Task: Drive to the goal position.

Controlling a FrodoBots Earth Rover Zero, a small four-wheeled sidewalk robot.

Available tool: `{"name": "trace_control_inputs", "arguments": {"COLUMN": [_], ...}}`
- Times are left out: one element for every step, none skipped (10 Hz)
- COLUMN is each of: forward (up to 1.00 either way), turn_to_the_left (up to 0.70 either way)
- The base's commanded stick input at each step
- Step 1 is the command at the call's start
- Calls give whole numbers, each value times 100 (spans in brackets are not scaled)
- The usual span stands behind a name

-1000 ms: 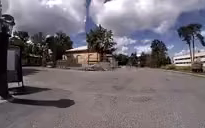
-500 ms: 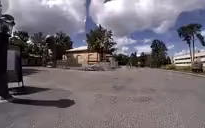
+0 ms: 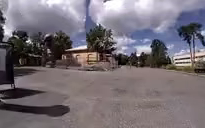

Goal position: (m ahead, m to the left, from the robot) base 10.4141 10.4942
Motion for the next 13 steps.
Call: {"name": "trace_control_inputs", "arguments": {"forward": [85,85,85,85,85,85,85,85,85,85,85,85,85], "turn_to_the_left": [0,0,0,34,34,34,34,34,34,34,34,34,34]}}
